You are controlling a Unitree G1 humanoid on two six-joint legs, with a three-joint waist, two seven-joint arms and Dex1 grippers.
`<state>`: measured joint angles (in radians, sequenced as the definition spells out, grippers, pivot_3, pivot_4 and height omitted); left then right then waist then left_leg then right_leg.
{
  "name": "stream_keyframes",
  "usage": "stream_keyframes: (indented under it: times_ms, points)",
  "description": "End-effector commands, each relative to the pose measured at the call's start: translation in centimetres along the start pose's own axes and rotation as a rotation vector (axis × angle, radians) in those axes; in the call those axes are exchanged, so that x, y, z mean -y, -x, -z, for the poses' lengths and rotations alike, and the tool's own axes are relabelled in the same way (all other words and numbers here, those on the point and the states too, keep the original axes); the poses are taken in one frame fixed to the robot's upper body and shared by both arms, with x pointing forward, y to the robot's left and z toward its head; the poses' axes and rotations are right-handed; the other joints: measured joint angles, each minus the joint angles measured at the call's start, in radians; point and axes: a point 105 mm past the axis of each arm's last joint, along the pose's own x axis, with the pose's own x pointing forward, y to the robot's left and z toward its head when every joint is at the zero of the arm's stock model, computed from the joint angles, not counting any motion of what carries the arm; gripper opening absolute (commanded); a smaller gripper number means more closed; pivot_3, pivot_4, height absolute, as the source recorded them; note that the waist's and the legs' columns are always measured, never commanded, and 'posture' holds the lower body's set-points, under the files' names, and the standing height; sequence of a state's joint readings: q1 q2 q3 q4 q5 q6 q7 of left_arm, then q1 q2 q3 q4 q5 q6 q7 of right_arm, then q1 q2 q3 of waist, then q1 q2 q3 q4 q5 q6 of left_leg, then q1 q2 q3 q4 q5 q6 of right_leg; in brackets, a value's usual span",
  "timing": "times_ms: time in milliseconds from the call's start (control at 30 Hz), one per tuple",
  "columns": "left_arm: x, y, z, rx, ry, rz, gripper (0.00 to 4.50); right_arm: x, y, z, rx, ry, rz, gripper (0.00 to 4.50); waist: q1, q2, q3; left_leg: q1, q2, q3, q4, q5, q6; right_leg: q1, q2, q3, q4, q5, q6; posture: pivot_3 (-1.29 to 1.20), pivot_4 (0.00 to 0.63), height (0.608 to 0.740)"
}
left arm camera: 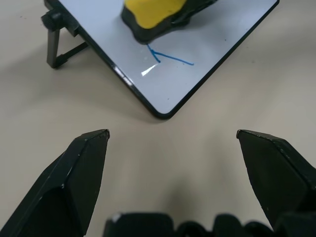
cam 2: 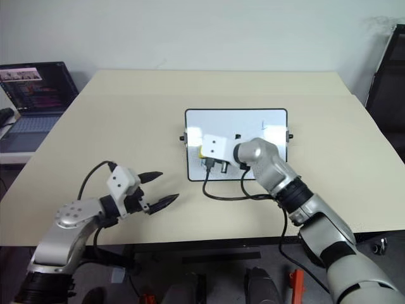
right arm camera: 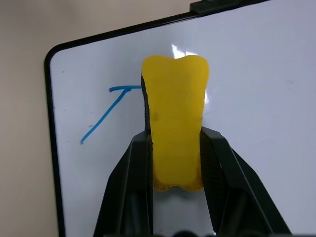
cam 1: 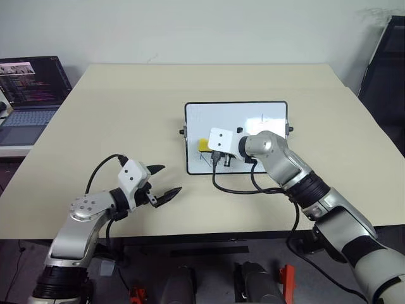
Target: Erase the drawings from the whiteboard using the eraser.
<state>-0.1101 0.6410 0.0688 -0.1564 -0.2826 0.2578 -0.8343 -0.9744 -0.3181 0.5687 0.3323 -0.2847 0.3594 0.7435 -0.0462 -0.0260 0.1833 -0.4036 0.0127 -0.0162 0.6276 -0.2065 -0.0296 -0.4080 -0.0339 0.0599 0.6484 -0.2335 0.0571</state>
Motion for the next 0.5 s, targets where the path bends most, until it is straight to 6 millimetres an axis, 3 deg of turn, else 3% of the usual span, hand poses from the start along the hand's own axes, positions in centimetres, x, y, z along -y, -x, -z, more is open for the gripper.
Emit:
stream_keyframes:
  times_ms: [33,333,500]
  points:
    - [0.3,-0.3,-1.5,0.037,-0.044,0.008,4.5,1.4,0.2,0.1,-0.012,0.017,0.046,0.96,-0.003,0.0,0.0,0.0,0.0,0.0,0.0,0.0,0.0,0.0,0.0,0.0,0.0,0.0,0.0,0.0,0.15,0.74]
    - [0.8,-0.9,-1.9,0.049,-0.043,0.029,4.5,0.3,-0.5,1.2,-0.059,0.03,-0.003,0.96,-0.006,-0.001,0.0,0.003,0.0,0.0,0.001,0.0,0.0,0.003,0.001,0.0,0.001,-0.002,0.002,0.0,0.15,0.74]
    - [0.8,-1.1,-2.0,0.053,-0.044,0.04,4.5,-2.3,-1.4,2.9,-0.11,0.033,-0.092,0.96,-0.007,-0.002,-0.002,0.004,0.001,0.0,0.001,0.0,0.0,0.003,0.001,0.0,0.001,-0.002,0.001,0.0,0.15,0.74]
